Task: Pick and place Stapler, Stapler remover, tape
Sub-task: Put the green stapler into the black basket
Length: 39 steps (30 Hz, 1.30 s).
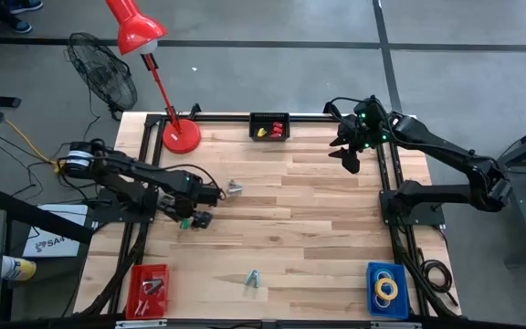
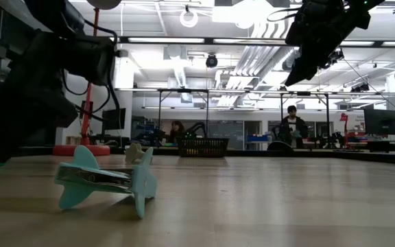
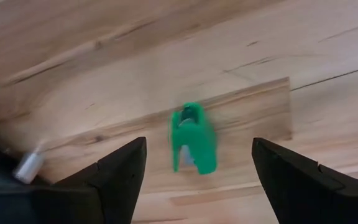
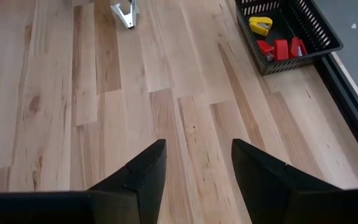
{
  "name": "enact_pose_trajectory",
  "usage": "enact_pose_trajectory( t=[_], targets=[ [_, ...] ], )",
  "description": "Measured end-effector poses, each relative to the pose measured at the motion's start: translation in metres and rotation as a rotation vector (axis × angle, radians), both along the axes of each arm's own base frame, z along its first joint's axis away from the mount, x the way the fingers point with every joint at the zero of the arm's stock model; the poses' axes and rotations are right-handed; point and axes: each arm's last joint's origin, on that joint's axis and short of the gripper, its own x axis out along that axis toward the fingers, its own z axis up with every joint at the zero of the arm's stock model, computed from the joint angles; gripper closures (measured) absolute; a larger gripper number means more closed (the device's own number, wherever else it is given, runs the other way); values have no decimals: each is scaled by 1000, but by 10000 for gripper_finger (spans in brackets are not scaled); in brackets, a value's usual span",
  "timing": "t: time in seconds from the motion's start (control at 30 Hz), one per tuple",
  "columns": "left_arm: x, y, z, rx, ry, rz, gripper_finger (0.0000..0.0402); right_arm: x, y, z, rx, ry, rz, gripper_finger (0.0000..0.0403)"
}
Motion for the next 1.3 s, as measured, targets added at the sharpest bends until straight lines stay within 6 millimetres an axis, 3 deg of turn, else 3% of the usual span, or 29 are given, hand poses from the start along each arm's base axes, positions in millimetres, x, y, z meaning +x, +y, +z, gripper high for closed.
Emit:
enact_pose_trajectory(
  t=[0.87, 1.03, 1.3],
  targets=[
    [7, -1, -9, -37, -35, -71, 347, 0, 1, 0, 14, -10, 13, 232],
    [20, 0, -1, 16, -134, -116, 348, 0, 1, 0, 14, -10, 13, 232],
    [64, 24, 38, 299, -413, -214, 341, 1, 0, 2, 19, -29, -6, 232]
  ],
)
